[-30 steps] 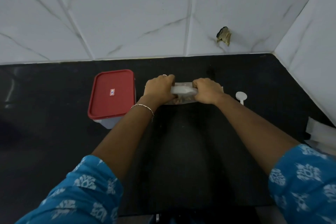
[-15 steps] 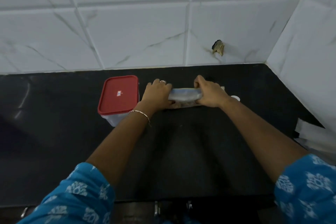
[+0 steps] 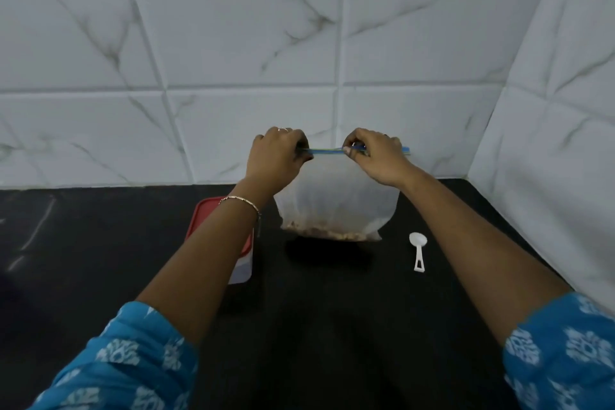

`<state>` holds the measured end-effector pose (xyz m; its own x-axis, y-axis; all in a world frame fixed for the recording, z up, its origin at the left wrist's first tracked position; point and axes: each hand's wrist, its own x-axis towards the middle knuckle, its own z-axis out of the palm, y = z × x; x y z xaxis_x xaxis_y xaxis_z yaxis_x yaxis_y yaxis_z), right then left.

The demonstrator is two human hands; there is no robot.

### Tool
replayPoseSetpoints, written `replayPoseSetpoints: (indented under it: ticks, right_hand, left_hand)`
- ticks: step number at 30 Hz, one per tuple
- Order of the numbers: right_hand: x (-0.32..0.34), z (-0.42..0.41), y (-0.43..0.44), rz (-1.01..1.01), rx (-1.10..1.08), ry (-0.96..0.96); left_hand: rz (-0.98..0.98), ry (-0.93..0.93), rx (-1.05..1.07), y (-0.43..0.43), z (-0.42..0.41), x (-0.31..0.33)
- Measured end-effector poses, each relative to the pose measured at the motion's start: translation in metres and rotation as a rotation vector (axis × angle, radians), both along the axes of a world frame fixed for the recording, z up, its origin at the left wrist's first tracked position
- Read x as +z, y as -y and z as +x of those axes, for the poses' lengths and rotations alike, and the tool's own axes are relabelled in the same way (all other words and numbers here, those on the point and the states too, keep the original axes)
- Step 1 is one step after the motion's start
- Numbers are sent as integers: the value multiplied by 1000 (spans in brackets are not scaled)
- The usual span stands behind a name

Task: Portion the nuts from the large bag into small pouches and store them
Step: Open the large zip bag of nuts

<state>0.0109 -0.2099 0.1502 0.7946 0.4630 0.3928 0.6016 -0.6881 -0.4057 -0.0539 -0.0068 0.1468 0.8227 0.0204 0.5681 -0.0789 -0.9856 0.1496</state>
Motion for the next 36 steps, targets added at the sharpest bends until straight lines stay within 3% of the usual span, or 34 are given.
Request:
replayPoseSetpoints:
  ticks: [2, 5, 15, 20, 24, 31, 34, 36]
  right_hand:
    - [3, -1, 3, 3, 25, 4]
    - [-2, -5, 5, -32, 35, -24]
    - [-7, -14, 14, -25, 81, -62]
    - [8, -33, 15, -111, 149, -202]
    - [14, -44, 20, -90, 55, -414]
    - [-5, -44, 47, -411, -122, -189]
    - [-17, -54, 54, -339, -118, -162]
    - [-24, -61, 55, -94, -91, -145]
  left_hand:
    - [21, 18, 23, -1, -3, 3]
    - [36, -99, 29, 0, -5, -3]
    - [-213, -403, -45, 1, -11, 0]
    - [-170, -260, 27, 5, -14, 5]
    - [-222, -207, -6, 5, -13, -2]
    - [-174, -366, -56, 1, -26, -13]
    - [-232, -397, -91, 3, -34, -20]
    - [-383, -274, -150, 9, -40, -24]
